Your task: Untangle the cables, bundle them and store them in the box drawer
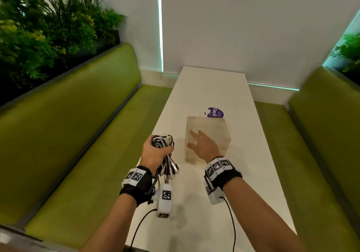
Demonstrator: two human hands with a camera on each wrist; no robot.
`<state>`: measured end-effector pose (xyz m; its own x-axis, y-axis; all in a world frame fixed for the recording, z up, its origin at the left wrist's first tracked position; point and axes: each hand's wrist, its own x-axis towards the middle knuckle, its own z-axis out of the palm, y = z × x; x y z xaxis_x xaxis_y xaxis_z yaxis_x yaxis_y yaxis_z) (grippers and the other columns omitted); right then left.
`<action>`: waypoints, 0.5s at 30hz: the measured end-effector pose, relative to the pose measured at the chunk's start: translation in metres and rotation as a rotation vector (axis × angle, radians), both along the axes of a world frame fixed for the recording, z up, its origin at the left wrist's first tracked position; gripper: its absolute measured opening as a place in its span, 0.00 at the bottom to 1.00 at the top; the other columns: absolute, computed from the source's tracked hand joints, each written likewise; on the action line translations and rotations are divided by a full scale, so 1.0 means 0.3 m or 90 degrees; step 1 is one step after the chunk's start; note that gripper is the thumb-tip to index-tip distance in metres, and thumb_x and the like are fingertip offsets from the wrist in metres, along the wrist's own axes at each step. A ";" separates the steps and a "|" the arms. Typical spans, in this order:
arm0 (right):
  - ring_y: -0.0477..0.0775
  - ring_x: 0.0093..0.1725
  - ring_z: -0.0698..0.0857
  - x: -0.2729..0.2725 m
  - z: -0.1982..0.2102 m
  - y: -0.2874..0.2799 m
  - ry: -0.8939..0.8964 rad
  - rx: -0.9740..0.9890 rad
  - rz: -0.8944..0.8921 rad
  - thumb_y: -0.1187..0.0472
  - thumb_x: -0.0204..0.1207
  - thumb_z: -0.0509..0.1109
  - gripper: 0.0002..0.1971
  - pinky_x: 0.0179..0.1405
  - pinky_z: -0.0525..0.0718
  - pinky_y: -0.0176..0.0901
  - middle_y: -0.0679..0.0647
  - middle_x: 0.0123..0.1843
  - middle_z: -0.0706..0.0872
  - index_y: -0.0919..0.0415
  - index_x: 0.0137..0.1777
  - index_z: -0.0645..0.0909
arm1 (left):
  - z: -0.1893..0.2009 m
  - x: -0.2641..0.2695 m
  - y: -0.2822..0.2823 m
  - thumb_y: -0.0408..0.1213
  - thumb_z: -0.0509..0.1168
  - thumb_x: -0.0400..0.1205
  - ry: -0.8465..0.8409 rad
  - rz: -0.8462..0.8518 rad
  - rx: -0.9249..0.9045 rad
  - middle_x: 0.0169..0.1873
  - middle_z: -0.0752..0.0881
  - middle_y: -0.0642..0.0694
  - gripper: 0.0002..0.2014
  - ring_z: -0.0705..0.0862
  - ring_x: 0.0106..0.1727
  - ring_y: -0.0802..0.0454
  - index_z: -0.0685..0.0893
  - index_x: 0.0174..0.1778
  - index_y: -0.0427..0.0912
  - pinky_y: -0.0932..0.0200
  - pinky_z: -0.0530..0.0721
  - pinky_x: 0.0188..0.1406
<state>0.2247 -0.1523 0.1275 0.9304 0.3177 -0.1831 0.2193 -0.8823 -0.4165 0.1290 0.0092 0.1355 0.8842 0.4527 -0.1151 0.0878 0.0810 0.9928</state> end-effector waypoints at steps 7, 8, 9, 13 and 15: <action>0.64 0.52 0.85 -0.120 -0.065 -0.020 -0.139 0.055 -0.061 0.52 0.76 0.70 0.18 0.48 0.82 0.51 0.54 0.65 0.77 0.58 0.62 0.73 | -0.027 0.013 0.005 0.25 0.78 0.66 0.015 -0.031 0.069 0.36 0.86 0.42 0.17 0.84 0.33 0.46 0.79 0.44 0.39 0.48 0.87 0.38; 0.63 0.51 0.84 -0.146 -0.064 -0.051 -0.136 0.062 -0.056 0.59 0.76 0.68 0.14 0.46 0.80 0.49 0.54 0.64 0.77 0.58 0.60 0.73 | -0.034 0.012 0.001 0.26 0.79 0.65 0.018 -0.042 0.082 0.36 0.86 0.42 0.17 0.84 0.34 0.46 0.79 0.43 0.39 0.47 0.87 0.40; 0.61 0.51 0.84 -0.172 -0.066 -0.088 -0.124 0.068 -0.048 0.64 0.75 0.67 0.13 0.44 0.79 0.47 0.53 0.63 0.78 0.58 0.59 0.73 | -0.042 0.008 -0.003 0.28 0.80 0.65 0.024 -0.053 0.096 0.36 0.87 0.42 0.17 0.85 0.34 0.47 0.80 0.43 0.40 0.45 0.87 0.41; 0.58 0.56 0.82 -0.247 -0.061 -0.270 -0.072 0.102 -0.031 0.73 0.71 0.65 0.16 0.47 0.77 0.44 0.49 0.64 0.80 0.54 0.54 0.74 | -0.078 -0.010 -0.033 0.34 0.81 0.64 0.045 -0.087 0.126 0.37 0.87 0.43 0.17 0.85 0.36 0.48 0.81 0.42 0.42 0.49 0.86 0.40; 0.54 0.66 0.79 -0.274 -0.068 -0.347 -0.069 0.135 -0.026 0.74 0.70 0.67 0.18 0.55 0.76 0.40 0.46 0.68 0.78 0.51 0.54 0.74 | -0.089 -0.031 -0.055 0.33 0.81 0.65 0.052 -0.098 0.129 0.37 0.87 0.44 0.17 0.85 0.36 0.49 0.81 0.43 0.42 0.55 0.83 0.37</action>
